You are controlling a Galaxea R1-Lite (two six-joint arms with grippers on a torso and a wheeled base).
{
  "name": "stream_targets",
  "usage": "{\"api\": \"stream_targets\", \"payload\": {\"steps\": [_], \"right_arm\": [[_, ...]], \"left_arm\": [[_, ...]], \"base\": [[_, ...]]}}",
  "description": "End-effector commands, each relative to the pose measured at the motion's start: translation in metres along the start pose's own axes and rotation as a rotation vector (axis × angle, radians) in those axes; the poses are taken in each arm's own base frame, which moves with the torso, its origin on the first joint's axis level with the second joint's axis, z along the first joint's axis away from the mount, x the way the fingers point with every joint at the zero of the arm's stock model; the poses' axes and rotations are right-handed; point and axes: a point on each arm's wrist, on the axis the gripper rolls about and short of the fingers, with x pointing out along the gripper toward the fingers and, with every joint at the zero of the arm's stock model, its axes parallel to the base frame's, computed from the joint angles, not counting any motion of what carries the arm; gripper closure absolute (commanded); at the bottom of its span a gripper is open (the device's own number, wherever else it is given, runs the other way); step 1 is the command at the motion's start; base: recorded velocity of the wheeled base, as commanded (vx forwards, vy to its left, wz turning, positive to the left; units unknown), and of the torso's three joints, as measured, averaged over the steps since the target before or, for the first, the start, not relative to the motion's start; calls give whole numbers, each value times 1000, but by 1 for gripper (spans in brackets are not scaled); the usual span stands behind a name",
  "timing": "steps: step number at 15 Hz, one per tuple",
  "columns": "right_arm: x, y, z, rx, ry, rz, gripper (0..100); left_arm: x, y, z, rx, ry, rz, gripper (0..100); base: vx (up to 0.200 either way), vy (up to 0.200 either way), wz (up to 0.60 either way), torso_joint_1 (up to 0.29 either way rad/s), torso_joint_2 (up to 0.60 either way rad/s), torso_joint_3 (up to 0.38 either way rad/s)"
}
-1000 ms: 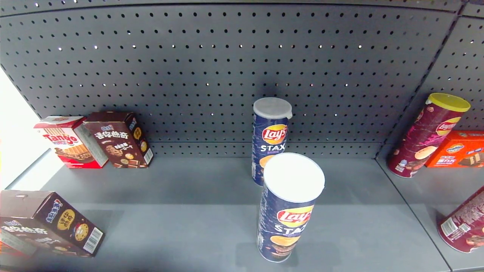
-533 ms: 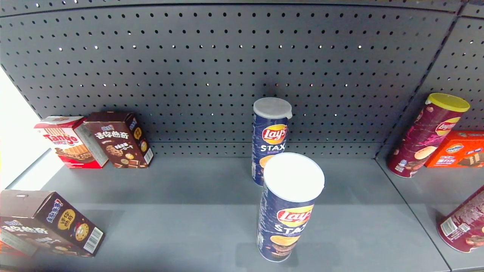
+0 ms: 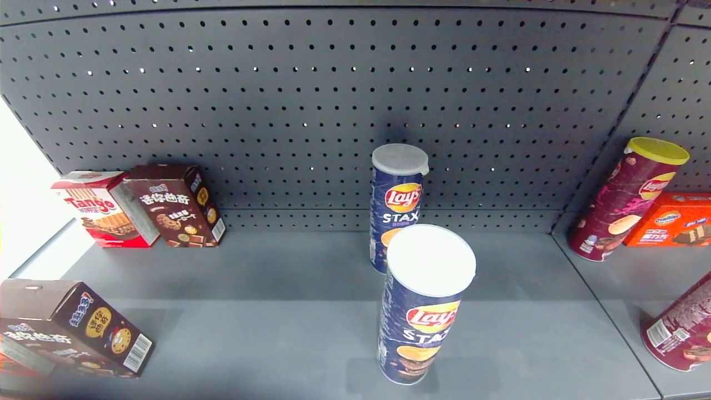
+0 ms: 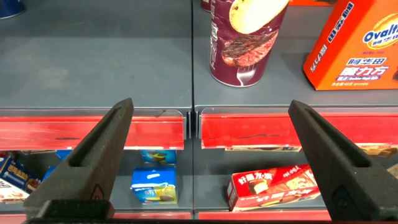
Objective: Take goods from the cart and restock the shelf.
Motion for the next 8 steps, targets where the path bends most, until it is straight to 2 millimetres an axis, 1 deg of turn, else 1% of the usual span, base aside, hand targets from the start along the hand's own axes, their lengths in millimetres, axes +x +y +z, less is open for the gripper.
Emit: {"api": "stream_targets", "payload": {"steps": [1,2,3,6,8], "right_arm": [[0,0,0,0,0,0,0],[0,0,0,0,0,0,0],[0,0,0,0,0,0,0],[0,0,0,0,0,0,0],[0,0,0,0,0,0,0]], "left_arm": [[-3,-2,-1,-10,-24,131,0],[-5,-4,-2,-11,-37,185,0],[-9,-4,-4,-6,-84,146,0],[-10,-4,-6,-17,-89,154,0],[-10,-4,-6,-90,-93,144,0]], "base": [[0,0,0,0,0,0],[0,0,0,0,0,0],[0,0,0,0,0,0],[0,0,0,0,0,0],[0,0,0,0,0,0]]}}
